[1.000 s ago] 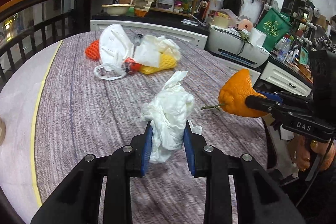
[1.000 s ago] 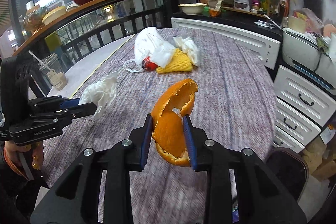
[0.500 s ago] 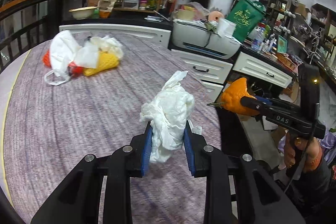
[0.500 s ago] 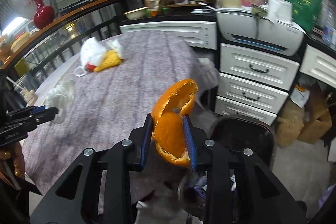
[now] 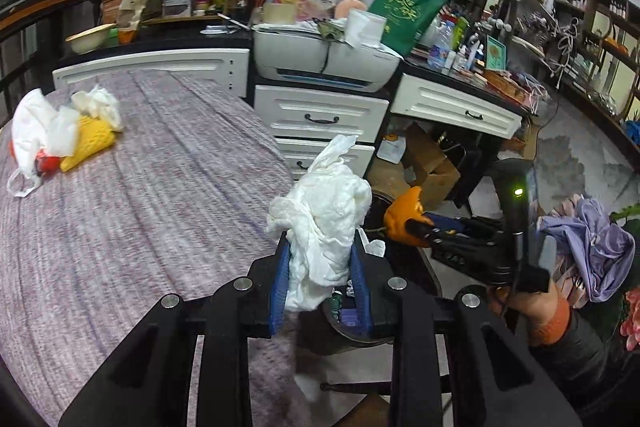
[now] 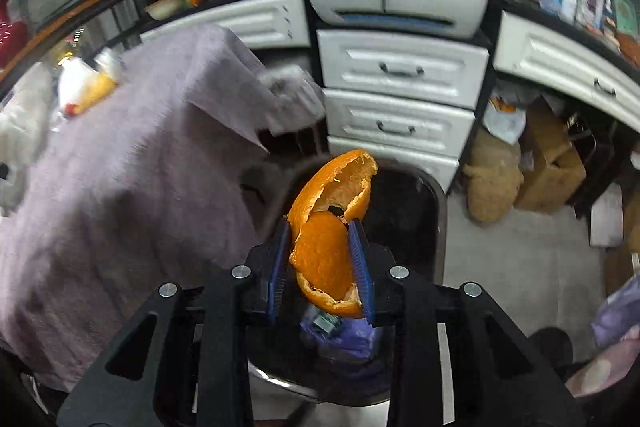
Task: Collect trash
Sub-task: 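Carry the orange peel into the black bin and open the right tool while left carries tissue, then lower the white tissue into the black bin and open the left tool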
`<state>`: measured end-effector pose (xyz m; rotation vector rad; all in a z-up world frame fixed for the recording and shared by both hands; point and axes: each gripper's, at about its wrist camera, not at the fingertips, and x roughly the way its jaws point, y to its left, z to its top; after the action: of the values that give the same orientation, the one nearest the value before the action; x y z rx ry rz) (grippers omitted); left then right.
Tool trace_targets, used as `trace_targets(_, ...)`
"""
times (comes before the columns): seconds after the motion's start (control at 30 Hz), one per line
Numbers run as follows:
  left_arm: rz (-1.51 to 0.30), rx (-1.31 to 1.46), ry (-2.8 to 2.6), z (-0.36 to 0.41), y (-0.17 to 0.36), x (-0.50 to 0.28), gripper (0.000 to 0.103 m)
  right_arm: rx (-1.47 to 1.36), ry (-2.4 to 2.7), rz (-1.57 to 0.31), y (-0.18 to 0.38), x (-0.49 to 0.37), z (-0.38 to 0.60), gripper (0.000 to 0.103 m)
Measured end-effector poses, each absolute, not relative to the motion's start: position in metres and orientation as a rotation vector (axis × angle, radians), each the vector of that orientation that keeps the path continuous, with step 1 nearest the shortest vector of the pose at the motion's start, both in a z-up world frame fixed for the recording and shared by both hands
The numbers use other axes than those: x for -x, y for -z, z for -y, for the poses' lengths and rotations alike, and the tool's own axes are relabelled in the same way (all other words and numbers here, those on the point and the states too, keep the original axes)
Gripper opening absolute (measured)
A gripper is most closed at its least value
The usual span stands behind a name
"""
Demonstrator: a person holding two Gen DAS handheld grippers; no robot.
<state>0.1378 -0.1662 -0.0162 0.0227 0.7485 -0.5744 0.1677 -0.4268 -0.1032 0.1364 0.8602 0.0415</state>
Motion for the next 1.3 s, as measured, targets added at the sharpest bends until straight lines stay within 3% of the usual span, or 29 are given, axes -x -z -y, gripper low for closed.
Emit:
trace_targets(0.27,-0.815,-0.052,0.618,0.204,0.039,-0.143,0.028,-0.178,0.019,-0.966,0.160,-0.178,0.444,0.035)
trace_targets(0.37,-0.837,-0.071,0.633,0.216,0.048,-0.144,0.028,-0.211,0.032,-0.977,0.174,-0.175,0.449,0.047)
trace_targets(0.43,-0.848,-0.081,0.638,0.221,0.053,-0.146,0.028,-0.216,0.039,-0.961,0.174,-0.170,0.448,0.069)
trace_targets(0.7,-0.906,-0.129,0.660,0.249,0.073,-0.158,0.028,-0.232,0.109,-0.876,0.158,-0.138,0.462,0.071)
trace_targets(0.83,-0.925,-0.168,0.674,0.266,0.084,-0.161,0.028,-0.257,0.166,-0.796,0.143,-0.119,0.477,0.080)
trace_targets(1.3,-1.041,-0.220,0.717,0.306,0.118,-0.167,0.028,-0.309,0.259,-0.670,0.114,-0.083,0.511,0.084)
